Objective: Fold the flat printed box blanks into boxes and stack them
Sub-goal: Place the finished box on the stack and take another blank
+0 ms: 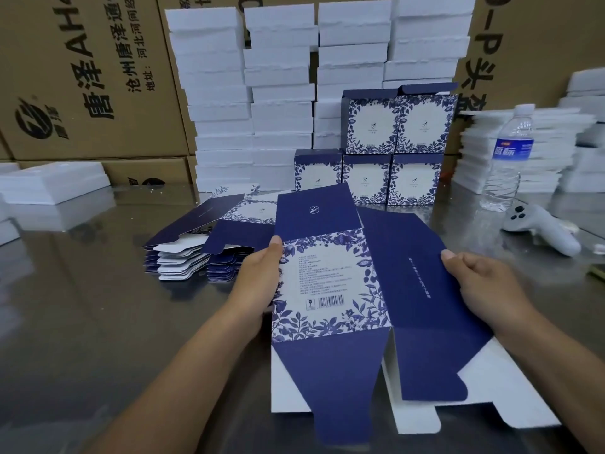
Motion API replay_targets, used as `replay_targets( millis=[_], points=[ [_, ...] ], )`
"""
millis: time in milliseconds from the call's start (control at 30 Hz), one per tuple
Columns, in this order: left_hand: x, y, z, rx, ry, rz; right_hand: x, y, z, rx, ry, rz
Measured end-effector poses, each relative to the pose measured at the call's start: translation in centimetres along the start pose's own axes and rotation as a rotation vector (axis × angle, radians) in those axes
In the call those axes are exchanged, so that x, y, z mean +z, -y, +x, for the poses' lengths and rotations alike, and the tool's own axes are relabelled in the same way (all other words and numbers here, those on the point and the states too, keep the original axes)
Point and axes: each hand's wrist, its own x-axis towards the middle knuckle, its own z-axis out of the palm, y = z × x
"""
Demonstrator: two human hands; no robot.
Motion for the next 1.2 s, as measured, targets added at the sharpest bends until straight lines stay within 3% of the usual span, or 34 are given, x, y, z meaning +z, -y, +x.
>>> replay_targets(
  millis=[233, 400, 533, 700, 1000, 1200],
  points=[
    [0.2, 0.1, -0.2, 0.200, -0.020, 0.193, -0.2, 0.0, 0.2, 0.041, -0.035, 0.035],
    [0.0, -0.1, -0.2, 0.184, -0.038, 0.148, 0.1, 0.1, 0.1, 0.083, -0.021, 0.127],
    [-0.1, -0.2, -0.3, 0.136, -0.057, 0.049, 0.2, 0.6, -0.5, 0.085, 0.069, 0.086],
    [0.0, 0.2, -0.2, 0.120, -0.024, 0.028, 0.2, 0.7, -0.4, 0.036, 0.032, -0.034],
    [0.3, 1.0, 0.1, 0.272, -0.033, 0.327, 0.0, 0.5, -0.3, 0.031, -0.032, -0.011],
    [0.2, 0.4, 0.3, 0.287, -0.124, 0.288, 0.5, 0.1, -0.1, 0.057, -0.018, 0.098]
  ],
)
